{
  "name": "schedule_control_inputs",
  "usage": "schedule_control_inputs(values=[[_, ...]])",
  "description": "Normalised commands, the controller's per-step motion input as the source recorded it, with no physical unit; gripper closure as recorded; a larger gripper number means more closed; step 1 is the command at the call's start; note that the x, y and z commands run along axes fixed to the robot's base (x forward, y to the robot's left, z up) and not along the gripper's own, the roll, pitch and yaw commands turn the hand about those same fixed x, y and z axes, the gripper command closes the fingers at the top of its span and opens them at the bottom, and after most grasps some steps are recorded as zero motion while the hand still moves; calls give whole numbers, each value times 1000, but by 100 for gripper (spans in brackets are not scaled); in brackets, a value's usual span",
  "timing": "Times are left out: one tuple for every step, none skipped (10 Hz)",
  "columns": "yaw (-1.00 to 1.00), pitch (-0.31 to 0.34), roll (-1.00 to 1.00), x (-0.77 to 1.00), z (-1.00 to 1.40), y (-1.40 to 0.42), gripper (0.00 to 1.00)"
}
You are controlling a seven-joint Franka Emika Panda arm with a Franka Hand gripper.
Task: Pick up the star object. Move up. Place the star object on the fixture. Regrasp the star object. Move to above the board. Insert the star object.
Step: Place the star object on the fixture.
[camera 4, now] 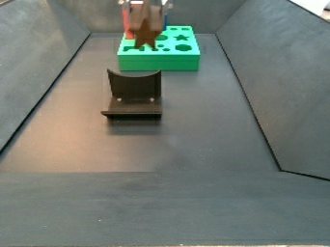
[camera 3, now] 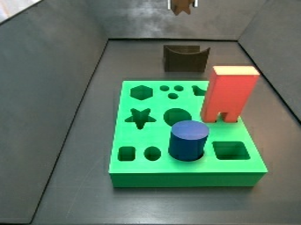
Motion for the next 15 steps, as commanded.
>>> schedule_control_inputs(values=[[-143, 138, -1000, 442, 2, 381, 100], [-150, 143, -1000, 349, 4, 209, 100], [-159, 137, -1000, 266, -16, 64, 100], [-172, 135, -1000, 178, -16, 44, 100], [-198, 126, -1000, 66, 0, 58, 100], [-189, 81, -846, 44, -1, 49, 100], [-165, 41, -601, 63, -17, 41, 100], [-150, 33, -479, 70, -18, 44, 100], [-120, 21, -284, 68, -3, 36, 100], [-103, 10, -209, 60, -4, 31, 100], [-83, 90, -1000, 122, -1000, 135, 100], [-87, 84, -1000, 124, -1000, 138, 100], [-107, 114, -1000, 138, -1000, 139, 100], [-122, 129, -959, 149, -1000, 136, 100], [-137, 101, -741, 155, -1000, 142, 100]])
